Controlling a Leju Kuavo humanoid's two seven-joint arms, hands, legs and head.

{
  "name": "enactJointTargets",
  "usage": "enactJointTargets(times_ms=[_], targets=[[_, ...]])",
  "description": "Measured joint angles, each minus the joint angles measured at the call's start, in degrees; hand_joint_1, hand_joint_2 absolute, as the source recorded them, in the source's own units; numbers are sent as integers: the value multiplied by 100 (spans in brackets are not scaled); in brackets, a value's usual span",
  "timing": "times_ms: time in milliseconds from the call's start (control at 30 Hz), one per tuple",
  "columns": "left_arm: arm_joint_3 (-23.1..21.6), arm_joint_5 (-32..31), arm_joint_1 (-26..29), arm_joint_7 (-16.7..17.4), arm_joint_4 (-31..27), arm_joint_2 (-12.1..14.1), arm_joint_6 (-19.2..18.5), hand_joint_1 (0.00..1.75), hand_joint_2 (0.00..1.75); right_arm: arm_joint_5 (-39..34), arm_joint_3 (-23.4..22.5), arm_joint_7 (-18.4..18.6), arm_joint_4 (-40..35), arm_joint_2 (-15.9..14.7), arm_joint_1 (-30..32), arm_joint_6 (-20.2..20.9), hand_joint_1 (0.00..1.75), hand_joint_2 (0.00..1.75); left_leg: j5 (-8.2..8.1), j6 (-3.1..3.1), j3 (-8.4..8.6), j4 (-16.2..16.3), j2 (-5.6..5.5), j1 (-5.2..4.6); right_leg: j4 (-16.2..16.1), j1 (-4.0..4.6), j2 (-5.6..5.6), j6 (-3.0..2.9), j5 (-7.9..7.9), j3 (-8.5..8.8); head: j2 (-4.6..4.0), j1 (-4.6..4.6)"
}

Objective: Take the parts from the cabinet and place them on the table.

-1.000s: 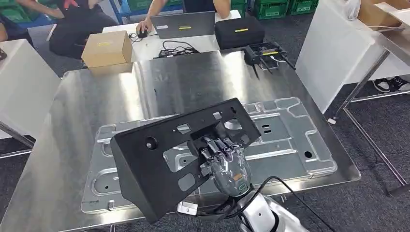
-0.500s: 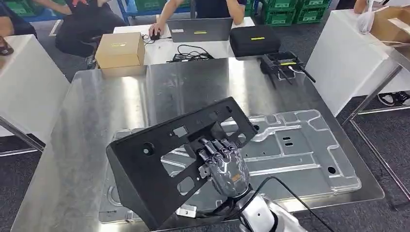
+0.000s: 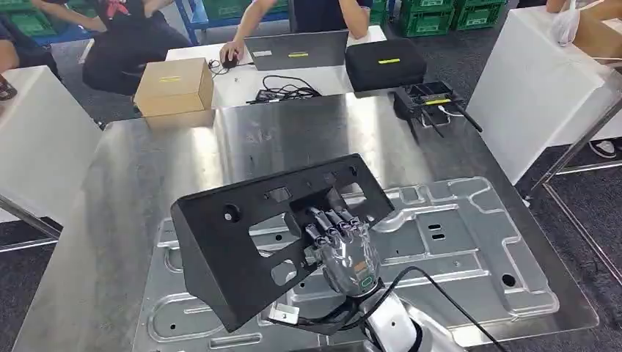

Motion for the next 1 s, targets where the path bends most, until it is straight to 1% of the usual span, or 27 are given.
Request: enactJointTargets(times_ms=[67, 100, 167, 233, 267, 300, 333, 367, 400, 433, 467, 500, 533, 567, 600, 633, 667, 700, 733, 767, 800, 833, 867, 900, 933, 967, 1000], targets=[[4, -2, 25, 2, 0, 0, 0, 0, 175, -48, -28, 28, -2, 0, -5, 22, 175, 175, 690, 9, 345, -990, 12, 9, -2, -16, 10, 36, -86, 143, 0, 0], [5, -2, 39, 4, 0, 0, 2, 0, 175, -48, -35, 31, 0, 0, -5, 24, 175, 175, 850, 24, 425, -1229, 15, 10, -4, -18, 10, 45, -105, 170, 0, 0], [5, -2, 39, 4, 0, 0, 2, 0, 175, -48, -35, 31, 0, 0, -5, 24, 175, 175, 850, 24, 425, -1229, 15, 10, -4, -18, 10, 45, -105, 170, 0, 0], [5, -2, 49, 6, 0, 0, 0, 0, 175, -48, -37, 29, 0, 0, -6, 24, 175, 175, 946, 35, 469, -1387, 19, 10, -7, -20, 10, 52, -117, 185, 0, 0], [5, -2, 69, 9, 0, 0, 4, 0, 175, -48, -46, 31, 2, -11, -5, 29, 175, 175, 853, 61, 505, -1474, 27, -6, -53, -25, 13, 72, -125, 219, 0, 0], [13, 18, 85, 2, 0, 2, 22, 0, 175, -131, -88, 92, -2, -15, -14, 178, 175, 175, 812, 214, 552, -1622, 24, -101, -108, -21, 3, 178, -142, 220, 0, 0], [15, 7, 109, -114, 0, 0, 48, 0, 175, -490, -160, 252, -35, -79, -33, 600, 175, 175, 853, 277, 690, -1724, 23, -43, -96, -26, 3, 259, -225, 311, 0, 2], [15, -9, 124, -194, 0, 2, 59, 0, 175, -559, -216, 297, -54, -144, -44, 684, 175, 175, 830, 326, 728, -1744, 24, -52, 171, 6, 4, 247, -350, 196, 0, 4], [17, -37, 138, -242, 0, 4, 72, 0, 175, -640, -277, 334, -92, -199, -52, 752, 175, 175, 811, 364, 748, -1744, 23, -59, 616, 6, 6, 240, -531, -43, 0, 7], [15, -50, 156, -304, 0, 7, 83, 0, 175, -697, -336, 367, -109, -277, -51, 817, 175, 175, 788, 392, 767, -1744, 23, -71, 1115, 20, 7, 241, -699, -339, 0, 7], [15, -66, 173, -354, 0, 7, 94, 0, 175, -724, -380, 378, -125, -354, -43, 863, 175, 175, 764, 423, 780, -1743, 21, -85, 1560, 35, 7, 245, -817, -627, 0, 4], [15, -66, 192, -376, 0, 7, 92, 0, 175, -761, -422, 382, -144, -441, -32, 905, 0, 0, 736, 437, 809, -1742, 9, -101, 1829, 43, 7, 243, -802, -861, 0, 7], [15, -61, 204, -400, 0, 7, 74, 0, 175, -774, -455, 387, -151, -494, -24, 927, 0, 0, 707, 442, 848, -1742, -2, -111, 1742, 47, 7, 230, -626, -906, 0, 6], [18, -57, 213, -420, 0, 7, 61, 0, 175, -787, -488, 391, -168, -536, -16, 940, 0, 0, 666, 439, 904, -1740, -12, -120, 1388, 51, 7, 210, -330, -810, 0, 7], [18, -50, 219, -428, 0, 7, 48, 0, 175, -818, -522, 391, -195, -568, -16, 944, 0, 0, 621, 430, 968, -1740, -14, -122, 882, 51, 6, 187, 3, -616, 0, 7], [18, -42, 226, -428, 0, 7, 33, 0, 175, -824, -549, 391, -216, -586, -18, 949, 0, 0, 567, 410, 1030, -1736, -12, -127, 359, 57, 6, 168, 296, -409, 0, 7], [18, -42, 236, -428, 0, 7, 22, 0, 175, -824, -564, 391, -225, -621, -19, 953, 0, 0, 519, 381, 1014, -1727, -6, -151, 73, 66, 10, 151, 344, -281, 0, 4], [18, -44, 236, -437, 0, 11, 13, 0, 175, -828, -581, 389, -254, -623, -21, 964, 0, 0, 458, 359, 1012, -1700, -11, -184, -48, 64, 14, 146, 283, -226, 0, 9], [18, -50, 231, -444, 0, 18, 13, 0, 175, -828, -595, 389, -260, -627, -19, 971, 0, 0, 458, 350, 1010, -1721, -8, -179, -42, 74, 12, 134, 275, -238, 0, 4], [18, -44, 235, -439, 0, 22, 13, 0, 175, -826, -599, 387, -280, -636, -19, 973, 0, 0, 453, 339, 1016, -1742, -5, -177, -41, 91, 17, 104, 255, -244, 0, 7], [18, -30, 232, -413, 0, 31, 15, 0, 175, -826, -605, 387, -286, -649, -17, 982, 0, 0, 436, 322, 1022, -1739, -5, -179, -50, 79, 19, 86, 253, -243, 0, 4], [18, -11, 248, -409, 0, 79, 15, 0, 175, -824, -610, 387, -313, -649, -24, 982, 0, 0, 387, 280, 1026, -1693, -3, -163, -61, 40, 17, 73, 251, -227, 0, 9], [20, 0, 270, -413, 0, 76, 20, 0, 175, -824, -616, 385, -345, -649, -27, 984, 0, 0, 268, 204, 940, -1476, 6, -154, -62, 25, 14, 47, 235, -214, 0, -13], [26, 18, 275, -431, 0, 76, 31, 0, 175, -824, -619, 387, -372, -651, -30, 997, 0, 0, 73, 143, 740, -1092, 5, -119, -61, 25, 8, 33, 226, -213, 0, -11], [37, 31, 260, -437, -2, 81, 35, 0, 175, -824, -621, 387, -374, -651, -28, 1006, 0, 0, -139, 96, 484, -594, 7, -96, -61, 26, -13, 26, 219, -214, 0, -13], [61, 61, 244, -448, -2, 81, 48, 0, 0, -824, -621, 389, -385, -662, -20, 1023, 0, 0, -307, 65, 264, -142, 7, -90, -61, 27, -55, 25, 206, -215, 0, -11], [77, 70, 224, -452, -4, 81, 50, 0, 0, -826, -621, 396, -387, -675, -14, 1029, 0, 0, -364, 46, 141, 125, 8, -87, -61, 27, -84, 27, 196, -215, 0, -11]])
